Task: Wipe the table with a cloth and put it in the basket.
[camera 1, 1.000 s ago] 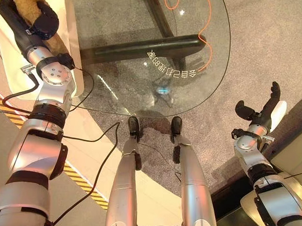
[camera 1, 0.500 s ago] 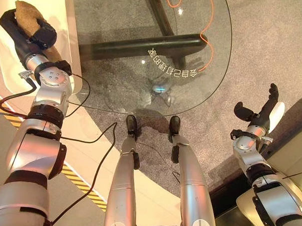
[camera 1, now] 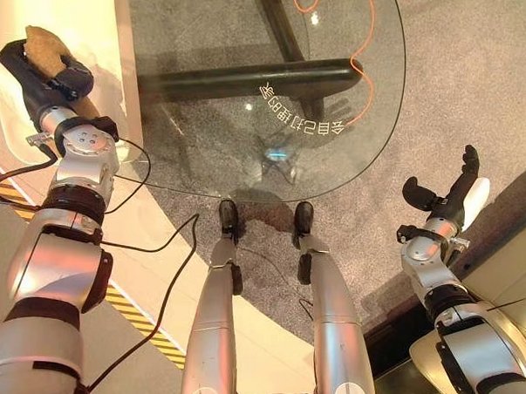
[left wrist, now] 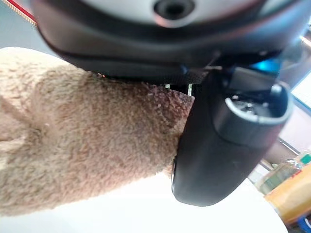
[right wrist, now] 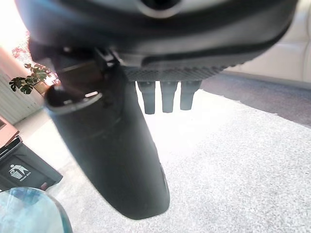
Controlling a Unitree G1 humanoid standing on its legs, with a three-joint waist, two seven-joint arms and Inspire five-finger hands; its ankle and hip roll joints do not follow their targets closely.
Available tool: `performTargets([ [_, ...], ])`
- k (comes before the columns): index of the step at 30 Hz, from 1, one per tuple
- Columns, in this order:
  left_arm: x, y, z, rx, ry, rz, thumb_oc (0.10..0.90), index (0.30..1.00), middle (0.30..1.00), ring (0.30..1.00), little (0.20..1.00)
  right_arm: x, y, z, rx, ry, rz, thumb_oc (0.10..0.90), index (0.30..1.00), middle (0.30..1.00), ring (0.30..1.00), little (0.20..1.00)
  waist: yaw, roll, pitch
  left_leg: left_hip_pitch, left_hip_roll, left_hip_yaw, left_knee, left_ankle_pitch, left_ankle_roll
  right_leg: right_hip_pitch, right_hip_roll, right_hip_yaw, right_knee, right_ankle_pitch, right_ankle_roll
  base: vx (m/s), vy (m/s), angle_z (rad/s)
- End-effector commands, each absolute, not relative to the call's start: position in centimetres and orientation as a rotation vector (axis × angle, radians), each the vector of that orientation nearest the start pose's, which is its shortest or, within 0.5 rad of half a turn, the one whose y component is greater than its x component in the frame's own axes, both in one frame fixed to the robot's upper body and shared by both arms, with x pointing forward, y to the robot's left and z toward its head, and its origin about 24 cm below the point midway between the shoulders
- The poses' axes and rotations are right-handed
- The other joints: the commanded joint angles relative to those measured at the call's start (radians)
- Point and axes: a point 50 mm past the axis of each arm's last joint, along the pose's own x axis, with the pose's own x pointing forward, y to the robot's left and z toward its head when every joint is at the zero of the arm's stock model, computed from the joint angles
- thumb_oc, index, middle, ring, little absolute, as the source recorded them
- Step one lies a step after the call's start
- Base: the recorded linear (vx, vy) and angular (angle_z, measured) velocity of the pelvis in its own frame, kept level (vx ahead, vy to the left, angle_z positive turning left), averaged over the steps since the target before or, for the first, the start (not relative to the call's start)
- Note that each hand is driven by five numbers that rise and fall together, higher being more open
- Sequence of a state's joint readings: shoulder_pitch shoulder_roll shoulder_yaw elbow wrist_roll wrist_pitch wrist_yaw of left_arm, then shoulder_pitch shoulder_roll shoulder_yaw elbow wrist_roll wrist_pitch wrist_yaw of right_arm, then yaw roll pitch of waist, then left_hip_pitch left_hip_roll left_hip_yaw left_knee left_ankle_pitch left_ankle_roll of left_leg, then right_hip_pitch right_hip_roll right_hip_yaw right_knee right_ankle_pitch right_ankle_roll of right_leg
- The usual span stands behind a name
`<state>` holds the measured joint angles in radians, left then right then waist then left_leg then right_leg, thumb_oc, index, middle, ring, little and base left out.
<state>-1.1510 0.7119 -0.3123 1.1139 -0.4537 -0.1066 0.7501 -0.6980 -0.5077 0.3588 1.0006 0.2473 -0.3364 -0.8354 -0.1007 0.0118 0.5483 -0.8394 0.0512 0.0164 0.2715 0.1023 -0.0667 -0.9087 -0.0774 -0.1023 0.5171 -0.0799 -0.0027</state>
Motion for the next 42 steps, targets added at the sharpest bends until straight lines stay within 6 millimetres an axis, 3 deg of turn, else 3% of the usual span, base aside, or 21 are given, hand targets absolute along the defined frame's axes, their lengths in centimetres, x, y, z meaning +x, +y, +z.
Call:
performTargets([
  [1, 34.7, 35.5, 30.7, 0.243, -0.481, 1.14, 0.1, 0.3, 0.3, 0.3, 0.2, 34.2, -28.2, 10.3, -0.371, -0.242, -0.855, 0.8, 0.9, 0.9, 0.9, 0.9, 0.023, -0.02, -0.028, 0.02, -0.033, 0.06, 0.098, -0.129, 0.015, 0.054, 0.056, -0.018, -0.073, -0.013, 0.023, 0.0, 0.0, 0.0],
  [4, 34.7, 35.5, 30.8, 0.24, -0.479, 1.136, 0.1, 0.3, 0.3, 0.3, 0.2, 34.2, -28.2, 10.4, -0.368, -0.245, -0.854, 0.8, 0.9, 0.9, 0.9, 0.9, 0.024, -0.02, -0.028, 0.019, -0.034, 0.059, 0.098, -0.128, 0.014, 0.053, 0.055, -0.018, -0.074, -0.011, 0.024, 0.0, 0.0, 0.0],
  [6, 34.8, 35.4, 30.7, 0.241, -0.471, 1.132, 0.8, 0.9, 0.9, 0.9, 0.9, 34.2, -28.0, 10.4, -0.367, -0.247, -0.853, 0.8, 0.9, 0.9, 0.9, 0.9, 0.023, -0.021, -0.028, 0.017, -0.035, 0.058, 0.098, -0.128, 0.014, 0.052, 0.054, -0.018, -0.076, -0.009, 0.025, 0.0, 0.0, 0.0],
  [34, 34.9, 34.7, 31.2, 0.223, -0.538, 1.11, 0.8, 0.9, 0.9, 0.9, 0.9, 34.3, -27.9, 10.3, -0.368, -0.24, -0.84, 0.8, 0.9, 0.9, 0.9, 0.9, 0.029, -0.018, -0.028, 0.024, -0.039, 0.055, 0.1, -0.127, 0.014, 0.06, 0.052, -0.02, -0.077, -0.006, 0.026, 0.0, 0.0, 0.0],
  [42, 34.4, 34.7, 30.9, 0.103, -0.612, 1.093, 0.8, 0.9, 0.9, 0.9, 0.9, 33.8, -27.5, 6.4, -0.38, -0.031, -0.671, 0.8, 0.9, 0.9, 0.9, 0.9, 0.043, -0.007, -0.028, 0.133, -0.052, 0.042, 0.042, -0.108, 0.014, 0.156, 0.055, -0.014, -0.106, -0.001, 0.041, -0.01, -0.058, 0.0],
])
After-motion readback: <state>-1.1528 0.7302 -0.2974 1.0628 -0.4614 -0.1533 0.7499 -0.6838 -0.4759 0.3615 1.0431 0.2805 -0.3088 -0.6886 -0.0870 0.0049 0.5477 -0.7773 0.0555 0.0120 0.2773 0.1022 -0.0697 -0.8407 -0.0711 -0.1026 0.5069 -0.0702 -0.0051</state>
